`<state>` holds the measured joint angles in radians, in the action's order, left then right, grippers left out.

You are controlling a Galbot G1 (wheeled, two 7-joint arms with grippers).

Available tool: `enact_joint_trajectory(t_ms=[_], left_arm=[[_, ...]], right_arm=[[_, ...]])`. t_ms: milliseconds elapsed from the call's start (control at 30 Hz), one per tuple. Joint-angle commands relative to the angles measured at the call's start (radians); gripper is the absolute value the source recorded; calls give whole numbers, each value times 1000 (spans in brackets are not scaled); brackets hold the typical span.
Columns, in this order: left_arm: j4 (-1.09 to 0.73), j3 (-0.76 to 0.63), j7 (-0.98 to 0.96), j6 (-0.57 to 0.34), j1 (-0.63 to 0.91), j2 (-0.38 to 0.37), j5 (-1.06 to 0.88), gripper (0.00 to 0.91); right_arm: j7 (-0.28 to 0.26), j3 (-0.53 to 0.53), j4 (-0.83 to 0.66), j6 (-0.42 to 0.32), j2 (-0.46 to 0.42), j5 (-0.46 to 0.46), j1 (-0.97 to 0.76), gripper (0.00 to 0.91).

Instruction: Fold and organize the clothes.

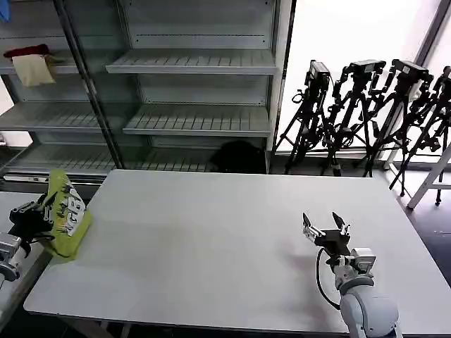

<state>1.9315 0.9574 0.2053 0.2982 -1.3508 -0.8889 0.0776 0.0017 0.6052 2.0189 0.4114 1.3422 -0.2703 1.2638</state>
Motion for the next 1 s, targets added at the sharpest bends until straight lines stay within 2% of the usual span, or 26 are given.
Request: enact_joint_trajectory(t_ms=[33,133,233,267,467,600,833,867,900,933,1000], left_arm=[[-2,-270,7,-36,-42,-135,-200,10],[-31,-390,-10,-38,-30,-220,-231,10],[-15,-458,-30,-4,14,-268,-220,10],[-11,-470,-39,4,24,-274,-207,10],[90,-583,-160,182,146,-271,58,20],[128,-677,-251,260,182,-289,137,20],[75,-826,-336,278,196,-343,124,20],[59,-839,-337,278,195,-362,110,292],[51,-848,-338,278,196,-371,102,665],[45,-851,-339,278,199,-376,101,907],[30,-862,-343,274,208,-392,105,907]], right_arm=[[14,18,-18,4,-4,-66,7,907],[15,22,-18,5,-8,-67,11,907],[18,21,-13,9,-7,-63,10,907],[21,19,-9,12,-7,-62,9,907],[27,5,20,42,1,-44,6,907],[30,-3,37,62,3,-37,2,907],[29,-13,57,88,4,-22,3,907],[28,-15,64,96,4,-20,5,907],[26,-16,69,108,3,-20,6,907],[24,-17,73,113,3,-21,6,907],[20,-21,90,143,0,-26,6,907]])
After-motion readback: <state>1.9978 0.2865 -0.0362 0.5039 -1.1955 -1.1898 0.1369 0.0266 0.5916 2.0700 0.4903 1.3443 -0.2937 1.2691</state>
